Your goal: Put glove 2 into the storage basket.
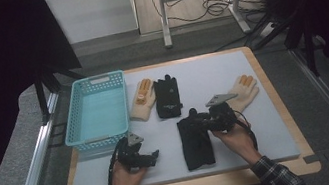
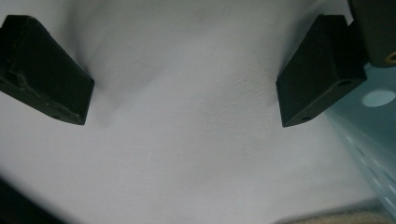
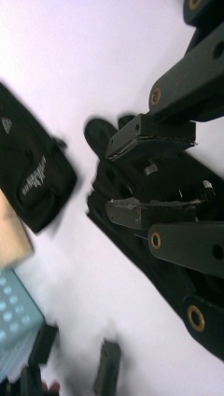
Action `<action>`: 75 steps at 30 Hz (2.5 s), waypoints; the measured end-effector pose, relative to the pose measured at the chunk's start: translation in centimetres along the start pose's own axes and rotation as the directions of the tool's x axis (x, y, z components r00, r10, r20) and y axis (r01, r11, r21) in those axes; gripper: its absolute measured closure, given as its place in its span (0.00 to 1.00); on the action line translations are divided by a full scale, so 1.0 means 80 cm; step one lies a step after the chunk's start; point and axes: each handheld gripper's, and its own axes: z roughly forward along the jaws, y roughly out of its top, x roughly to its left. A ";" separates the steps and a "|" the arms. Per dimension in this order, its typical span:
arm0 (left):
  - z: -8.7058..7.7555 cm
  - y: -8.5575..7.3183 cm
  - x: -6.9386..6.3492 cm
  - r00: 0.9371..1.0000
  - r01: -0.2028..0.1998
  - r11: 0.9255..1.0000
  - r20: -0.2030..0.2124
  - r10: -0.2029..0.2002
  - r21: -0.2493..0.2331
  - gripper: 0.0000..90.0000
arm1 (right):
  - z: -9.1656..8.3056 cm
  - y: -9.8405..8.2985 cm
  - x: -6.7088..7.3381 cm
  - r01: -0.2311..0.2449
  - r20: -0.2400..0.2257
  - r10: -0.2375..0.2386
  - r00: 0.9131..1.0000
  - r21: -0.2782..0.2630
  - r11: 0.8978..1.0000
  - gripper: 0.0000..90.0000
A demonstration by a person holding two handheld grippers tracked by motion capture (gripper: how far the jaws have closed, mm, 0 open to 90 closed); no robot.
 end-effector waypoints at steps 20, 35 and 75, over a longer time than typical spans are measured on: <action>0.000 0.000 0.000 1.000 -0.001 1.000 0.001 0.001 0.001 0.05 | 0.108 0.058 -0.040 0.039 -0.015 -0.038 0.999 0.071 0.997 0.74; 0.000 0.000 0.001 1.000 -0.005 1.000 0.001 0.005 0.004 0.05 | 0.133 0.059 -0.046 0.063 -0.033 -0.060 0.998 0.093 0.994 0.95; 0.000 0.000 0.001 1.000 -0.005 1.000 0.001 0.005 0.004 0.05 | 0.178 0.084 -0.021 0.086 0.032 -0.091 0.995 0.122 0.989 0.94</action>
